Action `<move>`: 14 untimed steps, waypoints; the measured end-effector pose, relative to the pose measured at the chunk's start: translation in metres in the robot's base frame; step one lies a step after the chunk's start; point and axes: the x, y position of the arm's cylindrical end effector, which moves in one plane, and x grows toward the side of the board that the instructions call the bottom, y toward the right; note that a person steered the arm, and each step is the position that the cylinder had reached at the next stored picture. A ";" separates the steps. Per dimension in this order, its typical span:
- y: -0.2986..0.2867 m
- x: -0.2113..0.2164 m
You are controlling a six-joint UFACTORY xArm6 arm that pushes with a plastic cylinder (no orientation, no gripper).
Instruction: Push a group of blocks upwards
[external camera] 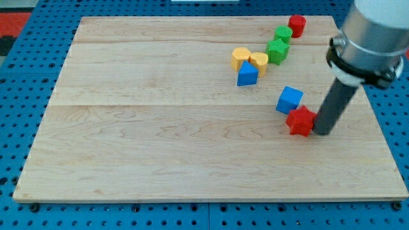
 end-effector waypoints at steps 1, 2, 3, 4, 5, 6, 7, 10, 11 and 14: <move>0.001 -0.029; 0.011 0.022; -0.069 0.041; -0.080 0.017; -0.056 -0.013; -0.037 -0.011; -0.026 0.010; -0.029 -0.043; 0.003 -0.020; 0.000 -0.143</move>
